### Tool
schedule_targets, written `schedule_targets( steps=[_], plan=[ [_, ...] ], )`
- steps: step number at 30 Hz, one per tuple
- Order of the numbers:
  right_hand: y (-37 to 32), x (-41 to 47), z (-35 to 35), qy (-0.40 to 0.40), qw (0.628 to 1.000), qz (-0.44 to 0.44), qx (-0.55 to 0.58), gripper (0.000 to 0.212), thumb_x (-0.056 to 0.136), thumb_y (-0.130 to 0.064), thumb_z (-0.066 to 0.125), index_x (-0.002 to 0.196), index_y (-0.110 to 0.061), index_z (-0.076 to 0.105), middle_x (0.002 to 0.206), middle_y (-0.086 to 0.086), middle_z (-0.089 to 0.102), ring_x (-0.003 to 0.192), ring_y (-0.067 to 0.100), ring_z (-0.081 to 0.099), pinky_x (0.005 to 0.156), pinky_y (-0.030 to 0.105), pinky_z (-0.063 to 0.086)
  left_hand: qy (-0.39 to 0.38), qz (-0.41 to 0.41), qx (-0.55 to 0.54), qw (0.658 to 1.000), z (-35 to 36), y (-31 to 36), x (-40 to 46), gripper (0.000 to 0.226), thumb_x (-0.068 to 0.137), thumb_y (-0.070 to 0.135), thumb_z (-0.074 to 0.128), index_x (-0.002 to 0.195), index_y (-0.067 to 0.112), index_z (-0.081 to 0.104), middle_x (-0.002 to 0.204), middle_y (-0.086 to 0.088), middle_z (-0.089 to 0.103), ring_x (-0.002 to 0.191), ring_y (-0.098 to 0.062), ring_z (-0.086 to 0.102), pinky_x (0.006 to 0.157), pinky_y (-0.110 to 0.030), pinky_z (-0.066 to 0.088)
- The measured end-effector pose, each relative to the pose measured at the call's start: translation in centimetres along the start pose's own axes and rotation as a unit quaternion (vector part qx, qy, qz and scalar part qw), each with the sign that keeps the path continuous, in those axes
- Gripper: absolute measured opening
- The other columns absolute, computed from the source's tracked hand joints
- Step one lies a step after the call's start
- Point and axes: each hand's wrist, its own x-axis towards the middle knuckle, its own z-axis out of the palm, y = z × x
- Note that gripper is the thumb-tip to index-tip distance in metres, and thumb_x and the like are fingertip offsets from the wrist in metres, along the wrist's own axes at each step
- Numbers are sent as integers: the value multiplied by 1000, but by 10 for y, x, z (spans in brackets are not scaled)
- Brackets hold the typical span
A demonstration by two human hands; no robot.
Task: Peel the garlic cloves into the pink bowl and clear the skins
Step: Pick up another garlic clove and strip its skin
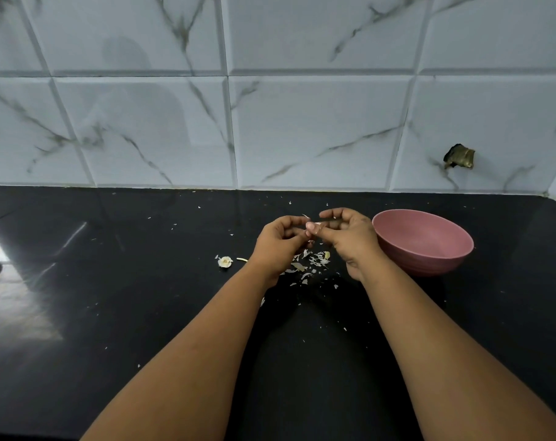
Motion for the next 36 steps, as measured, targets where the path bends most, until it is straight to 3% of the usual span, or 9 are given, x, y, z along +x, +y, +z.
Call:
schedule_targets(
  steps=[4,9,14,17,20,24,29,33,36],
  plan=[
    [-4,-1,-2,-28,997,33,63,22,73,0,80,87,-6,65,79,18,72,63,17,65,50,15,47,-17,-1,5,1000,0,3,-1,29,91,1,65,120,1,57,76,-5,69,65,-9,62,70,-22,52],
    [-5,1,-3,-39,993,50,95,6,84,3,69,85,-3,69,75,13,72,63,13,69,60,15,55,-11,-7,-3,1000,-1,4,0,27,92,0,63,118,3,57,79,-6,70,65,-10,60,68,-22,50],
    [-4,5,-3,-35,990,71,114,15,96,5,51,103,3,64,70,8,71,60,9,69,59,15,55,-4,-20,-28,999,-1,5,-1,19,93,0,61,110,7,59,80,-6,70,65,-12,59,65,-22,49],
    [-4,4,-3,-63,994,44,74,26,100,5,41,114,-5,61,86,5,71,69,8,70,65,18,56,5,-36,-51,998,-1,6,0,14,95,0,59,105,9,59,81,-5,68,60,-9,59,59,-19,48],
    [-3,2,-3,-112,991,-61,-32,35,90,12,56,111,-15,66,103,5,72,85,11,70,84,24,56,13,-62,-98,993,-2,9,0,13,96,0,56,107,8,57,79,-5,68,57,-10,58,53,-18,46],
    [-1,1,-3,-66,981,-132,-129,21,81,-2,74,84,-23,74,79,-1,75,75,8,71,72,18,55,7,-73,-89,993,-4,9,1,8,98,6,54,104,9,59,71,-1,68,59,-13,56,58,-21,47],
    [4,7,-5,-20,983,-109,-147,10,80,-9,78,86,-15,73,76,6,74,74,18,73,73,27,58,43,1,15,999,2,4,-1,8,92,17,69,94,10,66,82,-12,67,71,-15,59,66,-24,49],
    [5,7,-1,-38,986,-93,-134,11,86,-5,70,83,-16,72,72,5,74,69,12,72,65,22,55,65,8,-2,998,0,2,0,4,90,9,70,92,7,68,87,-20,68,77,-22,64,78,-36,54],
    [7,8,0,-32,980,-108,-165,21,90,-3,64,84,-22,70,78,3,74,73,11,73,72,25,58,64,-3,-22,998,0,1,1,5,92,7,67,95,3,67,94,-23,71,89,-31,69,88,-41,54]
  ],
)
